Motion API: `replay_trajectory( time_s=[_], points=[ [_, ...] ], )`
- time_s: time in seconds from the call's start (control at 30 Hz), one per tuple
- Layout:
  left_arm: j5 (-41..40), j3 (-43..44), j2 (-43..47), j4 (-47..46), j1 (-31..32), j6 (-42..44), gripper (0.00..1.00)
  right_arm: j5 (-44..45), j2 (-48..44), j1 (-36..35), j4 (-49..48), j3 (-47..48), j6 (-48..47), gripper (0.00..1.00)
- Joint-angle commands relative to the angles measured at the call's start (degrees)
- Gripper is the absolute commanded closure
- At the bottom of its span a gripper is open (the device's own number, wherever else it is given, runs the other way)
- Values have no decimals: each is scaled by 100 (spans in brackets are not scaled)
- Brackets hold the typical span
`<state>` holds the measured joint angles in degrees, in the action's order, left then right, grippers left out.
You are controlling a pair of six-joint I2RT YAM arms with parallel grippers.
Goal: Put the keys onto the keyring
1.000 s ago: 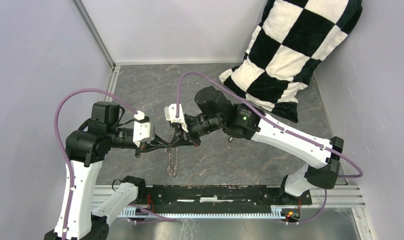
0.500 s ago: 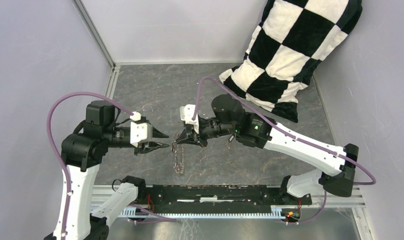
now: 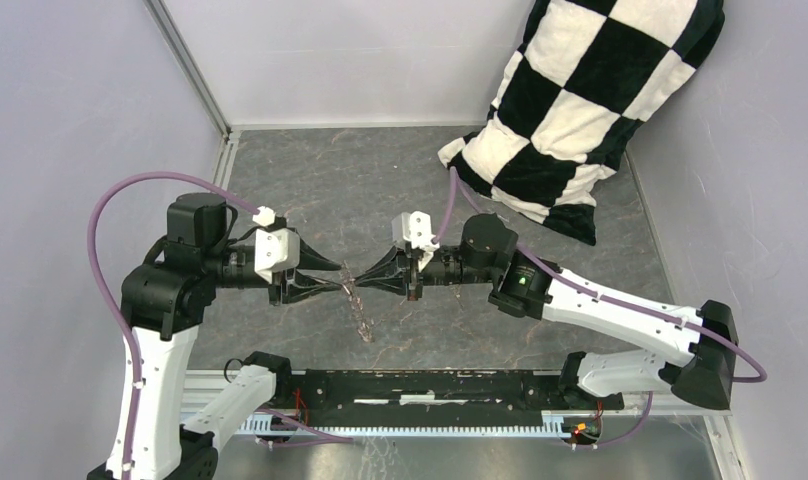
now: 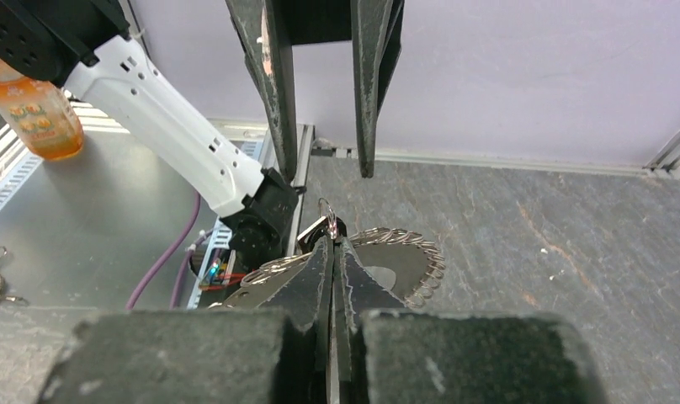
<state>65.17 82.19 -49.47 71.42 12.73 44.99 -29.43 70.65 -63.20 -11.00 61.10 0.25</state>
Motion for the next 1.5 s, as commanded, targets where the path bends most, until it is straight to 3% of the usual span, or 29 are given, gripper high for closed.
replay_trajectory(
  time_s=[0.0, 0.53, 0.67, 0.87, 0.97, 1.47],
  points=[
    [321, -26, -1, -223, 28, -438, 60, 104, -324, 23, -1150, -89, 245, 100],
    [172, -136, 50, -225, 28, -364, 81, 71, -271, 7, -1195, -29, 258, 100],
    [119, -150, 105, -229, 28, -422, 80, 119, -305, 12, -1086, -32, 192, 99],
    [114, -110, 148, -86, 28, -310, 66, 129, -295, 13, -950, 6, 130, 100],
    [157, -75, 117, -44, 27, -266, 65, 96, -279, 15, -939, 33, 141, 100],
    [224, -260, 162, -682, 28, -904, 81, 22, -245, 12, -929, 58, 151, 100]
  ],
)
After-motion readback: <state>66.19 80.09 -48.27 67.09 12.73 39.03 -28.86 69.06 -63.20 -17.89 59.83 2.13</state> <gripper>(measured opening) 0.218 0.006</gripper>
